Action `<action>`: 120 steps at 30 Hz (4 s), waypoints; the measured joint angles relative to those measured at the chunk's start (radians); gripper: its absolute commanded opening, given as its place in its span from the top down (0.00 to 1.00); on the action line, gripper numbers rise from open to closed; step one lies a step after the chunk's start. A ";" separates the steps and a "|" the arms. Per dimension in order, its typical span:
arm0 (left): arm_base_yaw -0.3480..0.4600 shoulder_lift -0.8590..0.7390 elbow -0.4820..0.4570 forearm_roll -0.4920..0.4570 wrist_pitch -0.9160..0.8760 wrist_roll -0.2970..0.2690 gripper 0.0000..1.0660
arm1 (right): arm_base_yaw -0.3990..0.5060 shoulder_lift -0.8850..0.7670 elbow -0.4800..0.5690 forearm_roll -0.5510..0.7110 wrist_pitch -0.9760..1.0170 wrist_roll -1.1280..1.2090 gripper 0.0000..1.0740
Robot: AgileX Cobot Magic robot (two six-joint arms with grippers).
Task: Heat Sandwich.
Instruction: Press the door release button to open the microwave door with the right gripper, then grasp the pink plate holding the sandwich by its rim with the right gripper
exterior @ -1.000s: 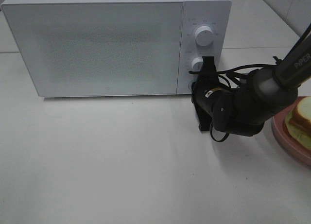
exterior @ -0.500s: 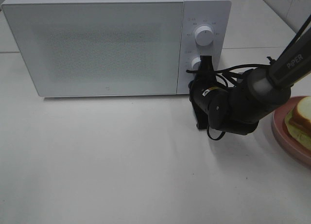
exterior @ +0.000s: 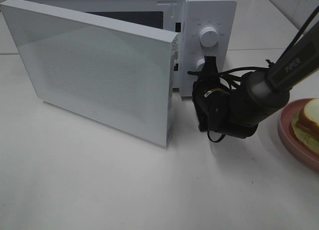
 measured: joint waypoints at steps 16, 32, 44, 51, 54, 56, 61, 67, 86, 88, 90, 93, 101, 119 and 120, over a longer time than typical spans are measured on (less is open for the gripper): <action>0.000 0.000 0.000 0.000 0.000 0.000 0.08 | -0.021 -0.052 0.018 -0.026 0.090 -0.003 1.00; 0.000 0.000 0.000 0.000 -0.001 0.000 0.08 | -0.031 -0.203 0.140 -0.149 0.193 0.010 1.00; 0.000 0.000 0.000 0.000 -0.001 0.000 0.08 | -0.031 -0.340 0.212 -0.328 0.396 -0.085 1.00; 0.000 0.000 0.000 0.000 -0.001 0.000 0.08 | -0.031 -0.469 0.214 -0.528 0.656 -0.302 0.99; 0.000 0.000 0.000 0.000 -0.001 0.000 0.08 | -0.031 -0.495 0.214 -0.535 0.720 -0.391 0.99; 0.000 0.000 0.000 0.000 -0.001 0.000 0.08 | -0.031 -0.533 0.214 -0.540 0.811 -0.542 0.99; 0.000 0.000 0.000 0.000 -0.001 0.000 0.08 | -0.031 -0.595 0.214 -0.547 0.946 -0.751 0.98; 0.000 0.000 0.000 0.000 -0.001 0.000 0.08 | -0.031 -0.623 0.214 -0.548 1.059 -0.937 0.96; 0.000 0.000 0.000 0.000 -0.001 0.000 0.08 | -0.031 -0.796 0.198 -0.663 1.427 -1.180 0.77; 0.000 0.000 0.000 0.000 -0.001 0.000 0.08 | -0.031 -0.799 0.184 -0.685 1.482 -1.181 0.63; 0.000 0.000 0.000 0.000 -0.001 0.000 0.08 | -0.031 -0.799 0.171 -0.710 1.518 -1.188 0.56; 0.000 0.000 0.000 0.000 -0.001 0.000 0.08 | -0.031 -0.799 0.157 -0.748 1.546 -1.211 0.20; 0.000 0.000 0.000 0.000 -0.001 0.000 0.08 | -0.082 -0.799 0.154 -0.786 1.565 -1.261 0.05; 0.000 0.000 0.000 0.000 -0.001 0.000 0.08 | -0.312 -0.676 0.153 -0.812 1.613 -1.285 0.10; 0.000 0.000 0.000 0.000 -0.001 0.000 0.08 | -0.324 -0.655 0.153 -0.812 1.608 -1.285 0.10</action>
